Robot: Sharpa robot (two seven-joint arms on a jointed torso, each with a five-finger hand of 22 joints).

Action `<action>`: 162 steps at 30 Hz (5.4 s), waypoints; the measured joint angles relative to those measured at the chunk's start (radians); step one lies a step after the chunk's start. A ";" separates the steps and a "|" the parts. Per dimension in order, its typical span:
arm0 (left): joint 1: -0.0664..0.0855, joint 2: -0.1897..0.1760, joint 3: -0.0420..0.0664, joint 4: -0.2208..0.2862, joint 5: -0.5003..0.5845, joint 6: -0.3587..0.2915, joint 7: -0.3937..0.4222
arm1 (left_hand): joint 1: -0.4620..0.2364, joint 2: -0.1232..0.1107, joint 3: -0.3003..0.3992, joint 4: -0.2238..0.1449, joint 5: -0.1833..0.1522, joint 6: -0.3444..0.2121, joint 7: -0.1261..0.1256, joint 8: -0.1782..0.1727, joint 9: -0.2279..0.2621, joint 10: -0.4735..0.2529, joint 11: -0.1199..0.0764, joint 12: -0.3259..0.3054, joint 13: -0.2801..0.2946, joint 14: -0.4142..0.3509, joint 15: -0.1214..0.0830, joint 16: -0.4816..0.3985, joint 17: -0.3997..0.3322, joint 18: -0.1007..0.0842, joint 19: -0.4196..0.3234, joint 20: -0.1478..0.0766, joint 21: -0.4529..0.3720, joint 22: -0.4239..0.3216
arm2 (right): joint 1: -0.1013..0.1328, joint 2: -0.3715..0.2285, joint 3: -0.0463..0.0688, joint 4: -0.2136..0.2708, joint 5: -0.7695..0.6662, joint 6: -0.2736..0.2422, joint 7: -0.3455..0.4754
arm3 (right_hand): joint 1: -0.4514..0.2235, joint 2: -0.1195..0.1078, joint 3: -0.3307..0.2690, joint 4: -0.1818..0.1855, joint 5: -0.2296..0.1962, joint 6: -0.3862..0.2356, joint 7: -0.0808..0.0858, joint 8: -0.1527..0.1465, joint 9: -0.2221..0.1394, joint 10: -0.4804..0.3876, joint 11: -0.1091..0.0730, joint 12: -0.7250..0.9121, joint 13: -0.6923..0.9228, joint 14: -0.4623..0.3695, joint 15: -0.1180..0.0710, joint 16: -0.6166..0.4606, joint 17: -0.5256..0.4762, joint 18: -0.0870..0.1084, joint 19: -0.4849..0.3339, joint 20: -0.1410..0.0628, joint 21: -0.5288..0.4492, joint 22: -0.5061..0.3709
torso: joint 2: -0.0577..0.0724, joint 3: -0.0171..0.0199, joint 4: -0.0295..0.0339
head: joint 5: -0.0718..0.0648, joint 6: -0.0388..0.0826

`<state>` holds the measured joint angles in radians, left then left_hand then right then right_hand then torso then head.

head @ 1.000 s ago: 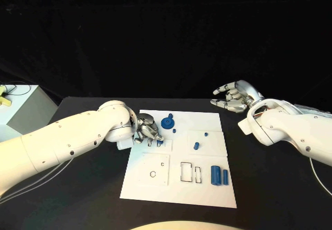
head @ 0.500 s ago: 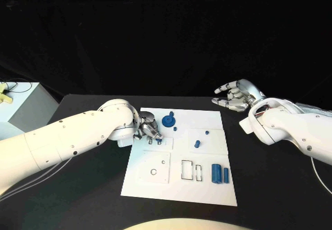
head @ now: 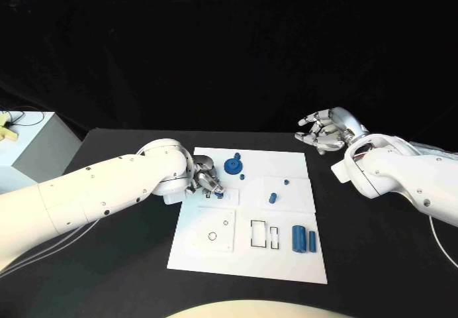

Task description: Assemble the parts on the task board

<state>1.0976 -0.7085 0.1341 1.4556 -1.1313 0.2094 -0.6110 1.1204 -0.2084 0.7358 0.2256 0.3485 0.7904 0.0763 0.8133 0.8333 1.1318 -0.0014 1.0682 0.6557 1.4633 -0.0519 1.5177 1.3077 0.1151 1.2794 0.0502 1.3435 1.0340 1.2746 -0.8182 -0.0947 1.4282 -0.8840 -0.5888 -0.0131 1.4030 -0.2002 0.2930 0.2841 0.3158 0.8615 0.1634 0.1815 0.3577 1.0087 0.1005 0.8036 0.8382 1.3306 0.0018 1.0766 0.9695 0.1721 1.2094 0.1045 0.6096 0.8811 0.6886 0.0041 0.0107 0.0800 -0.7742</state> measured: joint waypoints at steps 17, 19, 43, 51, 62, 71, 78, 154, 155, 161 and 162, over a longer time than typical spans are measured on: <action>-0.002 0.005 -0.007 0.006 -0.024 -0.020 -0.001 | 0.000 0.000 0.000 0.000 0.000 0.003 -0.003 0.002 0.008 0.001 0.002 0.000 0.001 0.004 -0.004 0.000 0.000 0.000 0.004 0.004 0.003 0.003 | -0.004 0.009 -0.002 -0.023 0.098 -0.021 0.087 | -0.028 -0.043 0.135 -0.034 0.000 -0.027 0.049 0.047 0.010 -0.046 0.045 -0.395 -0.507 -0.236 0.077 -0.723 -0.394 -0.001 -0.127 0.077 -0.475 -0.437 | 0.001 -0.0011 0.0003 | -0.002 -0.011; -0.002 0.004 -0.007 0.007 -0.026 -0.020 -0.001 | 0.000 0.000 0.000 0.000 0.000 0.003 -0.003 0.002 0.008 0.001 0.002 0.000 0.001 0.004 -0.004 0.000 0.000 0.000 0.004 0.004 0.003 0.004 | -0.005 0.009 -0.002 -0.024 0.105 -0.021 0.093 | -0.028 -0.044 0.136 -0.036 0.000 -0.027 0.049 0.047 0.008 -0.043 0.048 -0.399 -0.532 -0.230 0.082 -0.751 -0.412 -0.001 -0.122 0.082 -0.491 -0.462 | 0.000 -0.0006 0.0003 | -0.002 -0.012; -0.001 -0.010 -0.006 0.018 -0.032 -0.010 -0.002 | 0.000 0.000 0.000 0.000 0.004 0.001 -0.002 0.001 0.007 0.005 -0.002 0.000 0.001 0.004 -0.004 0.000 0.000 0.000 0.003 0.004 0.003 0.006 | -0.010 0.010 -0.003 -0.027 0.133 -0.021 0.117 | -0.041 -0.046 0.136 -0.042 0.000 -0.029 0.051 0.050 0.006 -0.039 0.046 -0.403 -0.568 -0.219 0.086 -0.780 -0.432 -0.001 -0.117 0.087 -0.503 -0.498 | 0.000 -0.0008 0.0017 | 0.000 -0.021; -0.001 -0.009 -0.006 0.019 -0.032 -0.008 -0.001 | 0.000 0.000 0.000 0.000 0.004 0.004 -0.004 0.000 0.008 0.006 -0.002 0.000 -0.003 0.004 -0.004 0.000 0.000 0.000 0.007 0.000 0.003 0.006 | -0.011 0.011 -0.003 -0.027 0.134 -0.021 0.117 | -0.041 -0.046 0.136 -0.042 0.000 -0.029 0.051 0.050 0.006 -0.039 0.046 -0.403 -0.570 -0.218 0.087 -0.786 -0.434 -0.001 -0.117 0.087 -0.507 -0.501 | 0.000 -0.0002 0.0013 | 0.003 -0.024; -0.002 -0.007 -0.006 0.018 -0.033 -0.004 -0.001 | 0.000 0.000 0.000 0.000 0.003 0.004 -0.004 -0.001 0.008 0.007 0.000 0.000 -0.005 0.004 -0.004 0.000 0.000 0.000 0.007 0.000 0.003 0.006 | -0.012 0.012 -0.003 -0.028 0.135 -0.020 0.117 | -0.041 -0.046 0.136 -0.042 0.000 -0.033 0.047 0.050 0.005 -0.039 0.046 -0.403 -0.576 -0.218 0.087 -0.792 -0.436 -0.001 -0.117 0.087 -0.507 -0.506 | 0.000 0.0012 -0.0001 | 0.004 -0.026; -0.001 -0.006 -0.006 0.018 -0.034 0.004 -0.001 | -0.001 -0.001 0.000 0.000 0.002 0.004 -0.004 0.002 0.008 0.007 0.000 0.000 -0.008 0.004 -0.003 0.000 0.000 0.000 0.007 0.000 0.007 0.008 | -0.013 0.011 -0.003 -0.028 0.135 -0.019 0.116 | -0.041 -0.046 0.136 -0.042 0.000 -0.033 0.047 0.050 0.005 -0.039 0.046 -0.403 -0.579 -0.218 0.087 -0.792 -0.439 -0.001 -0.113 0.091 -0.512 -0.510 | 0.000 0.0012 -0.0004 | 0.003 -0.027; -0.001 -0.004 -0.006 0.017 -0.035 0.009 -0.001 | -0.004 -0.004 0.000 0.000 0.004 0.005 -0.005 0.002 0.008 0.007 0.000 0.000 -0.008 0.003 -0.003 0.000 0.000 0.000 0.007 0.000 0.007 0.008 | -0.013 0.011 -0.003 -0.028 0.136 -0.019 0.116 | -0.042 -0.045 0.133 -0.044 0.000 -0.033 0.047 0.050 0.005 -0.039 0.046 -0.403 -0.581 -0.218 0.087 -0.796 -0.440 -0.001 -0.113 0.091 -0.512 -0.513 | 0.000 0.0002 0.0001 | 0.001 -0.026; 0.007 0.046 -0.002 -0.041 -0.053 0.072 -0.023 | -0.125 -0.004 -0.044 -0.091 -0.021 0.063 -0.038 -0.012 0.015 0.062 -0.023 0.020 0.025 0.004 -0.018 0.018 0.000 0.000 0.025 -0.011 0.011 0.023 | -0.014 0.011 -0.003 -0.028 0.136 -0.002 0.110 | -0.049 -0.046 0.136 -0.047 0.004 -0.039 0.047 0.050 0.004 -0.037 0.047 -0.403 -0.590 -0.218 0.087 -0.807 -0.445 -0.002 -0.113 0.091 -0.519 -0.525 | -0.001 0.0001 0.0007 | -0.004 -0.040; 0.007 0.046 -0.003 -0.041 -0.054 0.073 -0.023 | -0.122 -0.006 -0.072 -0.080 -0.023 0.070 -0.040 -0.014 0.015 0.061 -0.022 0.020 0.026 0.004 -0.018 0.018 0.000 0.000 0.025 -0.011 0.011 0.023 | -0.014 0.011 -0.003 -0.028 0.136 -0.002 0.110 | -0.049 -0.046 0.136 -0.047 0.004 -0.039 0.047 0.050 0.004 -0.037 0.047 -0.403 -0.590 -0.218 0.087 -0.807 -0.445 -0.002 -0.113 0.091 -0.519 -0.525 | -0.001 0.0000 0.0007 | -0.004 -0.040; 0.006 0.045 -0.003 -0.036 -0.057 0.073 -0.023 | -0.115 -0.013 -0.176 -0.032 -0.027 0.071 -0.039 -0.023 0.014 0.058 -0.020 0.020 0.028 0.004 -0.018 0.018 0.000 0.000 0.025 -0.011 0.009 0.023 | -0.015 0.010 -0.003 -0.027 0.136 -0.002 0.109 | -0.049 -0.046 0.133 -0.050 0.004 -0.040 0.047 0.050 0.004 -0.037 0.047 -0.403 -0.592 -0.218 0.087 -0.807 -0.446 -0.002 -0.113 0.091 -0.519 -0.527 | -0.001 -0.0005 0.0007 | -0.004 -0.042; 0.006 0.045 -0.003 -0.035 -0.058 0.073 -0.023 | -0.115 -0.013 -0.187 -0.026 -0.027 0.071 -0.039 -0.023 0.014 0.058 -0.020 0.020 0.028 0.004 -0.018 0.018 0.000 0.000 0.025 -0.011 0.007 0.023 | -0.015 0.010 -0.003 -0.027 0.136 -0.002 0.109 | -0.049 -0.046 0.133 -0.050 0.004 -0.040 0.047 0.050 0.004 -0.037 0.047 -0.403 -0.592 -0.218 0.087 -0.807 -0.446 -0.002 -0.113 0.091 -0.519 -0.527 | -0.001 -0.0006 0.0007 | -0.004 -0.042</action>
<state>1.1032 -0.6635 0.1307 1.4205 -1.1895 0.2823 -0.6341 1.0055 -0.2217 0.5493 0.1993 0.3213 0.8614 0.0375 0.7898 0.8473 1.1900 -0.0214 1.0883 0.6841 1.4669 -0.0697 1.5355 1.3074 0.1152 1.3045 0.0396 1.3503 1.0569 1.2600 -0.8078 -0.0974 1.4009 -0.7479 -0.5906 0.0961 1.3541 -0.2460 0.4264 0.2344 0.3198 0.8220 0.2102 0.2319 0.3613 0.9715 0.1478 0.4002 0.2459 1.1128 0.0891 0.2692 0.5230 0.1705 1.0964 0.1952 0.0907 0.3541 0.6880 0.0035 0.0114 0.0760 -0.8159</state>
